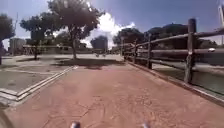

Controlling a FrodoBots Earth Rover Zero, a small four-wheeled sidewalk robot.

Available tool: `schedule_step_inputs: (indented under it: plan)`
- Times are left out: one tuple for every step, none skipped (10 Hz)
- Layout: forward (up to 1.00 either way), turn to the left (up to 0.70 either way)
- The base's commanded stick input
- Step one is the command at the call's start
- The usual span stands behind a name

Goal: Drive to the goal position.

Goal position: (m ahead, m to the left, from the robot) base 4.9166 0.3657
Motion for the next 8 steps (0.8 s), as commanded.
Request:
schedule_step_inputs:
  plan:
    - [0.85, 0.00]
    - [0.85, 0.00]
    - [0.85, 0.00]
    - [0.85, 0.00]
    - [0.85, 0.00]
    - [0.85, 0.00]
    - [0.85, 0.00]
    - [0.85, 0.00]
